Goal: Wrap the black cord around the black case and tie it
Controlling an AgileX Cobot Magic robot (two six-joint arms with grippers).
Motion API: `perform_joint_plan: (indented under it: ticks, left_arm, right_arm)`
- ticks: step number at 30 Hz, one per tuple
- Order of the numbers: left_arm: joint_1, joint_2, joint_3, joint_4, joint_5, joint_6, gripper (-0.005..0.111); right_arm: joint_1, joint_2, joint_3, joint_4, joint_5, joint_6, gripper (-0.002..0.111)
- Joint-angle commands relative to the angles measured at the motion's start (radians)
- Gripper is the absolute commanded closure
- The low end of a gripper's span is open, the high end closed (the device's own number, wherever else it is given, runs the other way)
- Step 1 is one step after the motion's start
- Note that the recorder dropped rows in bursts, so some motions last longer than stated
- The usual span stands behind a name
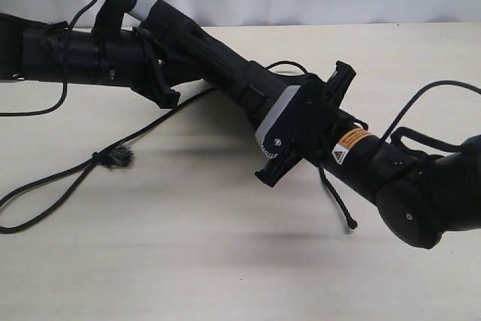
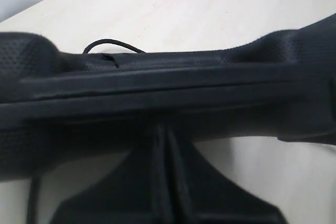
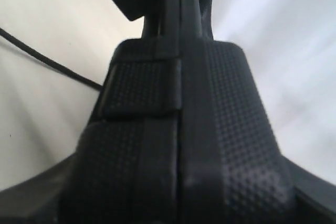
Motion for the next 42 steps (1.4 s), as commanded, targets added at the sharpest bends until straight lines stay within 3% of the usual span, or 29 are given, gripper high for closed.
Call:
perform_joint_plan:
  ticks: [1,7,10,13,14,17,21,26,34,40,42]
  left_arm:
    - [-0.005,-0.049,-0.007,0.001,-0.092,-0.033,0.103]
    - [-0.005,-0.162,-0.007,0.216,-0.184,-0.276,0.070]
    - [-0.005,-0.219,-0.007,0.447,-0.283,-0.464,0.060]
    - [-0.005,-0.249,-0.007,0.847,-0.350,-0.787,0.060]
    - [-0.005,-0.249,-0.007,1.039,-0.332,-0.939,0.060]
    - [-0.005,-0.222,-0.007,1.401,-0.243,-1.238,0.062]
    - [-0.005,-0.167,-0.007,1.767,-0.090,-1.411,0.074]
    - [-0.005,-0.132,-0.007,1.930,-0.034,-1.325,0.079]
    - [-0.013,-0.122,0.002,1.792,-0.031,-0.784,0.080]
    - [-0.013,-0.107,0.087,1.797,-0.193,-0.279,0.080]
    - [-0.013,-0.107,0.128,1.797,-0.308,-0.118,0.080]
  right_arm:
    - [-0.002,-0.004,-0.015,0.020,-0.091,0.124,0.104]
    - [-0.002,-0.004,-0.058,0.047,-0.066,0.181,0.104]
    - [-0.002,-0.004,-0.072,0.047,-0.056,0.210,0.104]
    - [-0.002,-0.004,-0.073,0.047,-0.051,0.212,0.104]
    - [-0.002,-0.004,-0.073,0.047,-0.051,0.212,0.104]
    - [-0.002,-0.004,-0.073,0.047,-0.051,0.219,0.104]
    - [-0.002,-0.004,-0.073,0.047,-0.041,0.221,0.104]
    - [-0.002,-0.004,-0.073,0.047,-0.034,0.221,0.104]
    - [-0.002,-0.004,-0.073,0.047,-0.036,0.217,0.104]
    - [-0.002,-0.004,-0.073,0.047,-0.034,0.217,0.104]
    - [-0.002,-0.004,-0.073,0.047,-0.034,0.217,0.104]
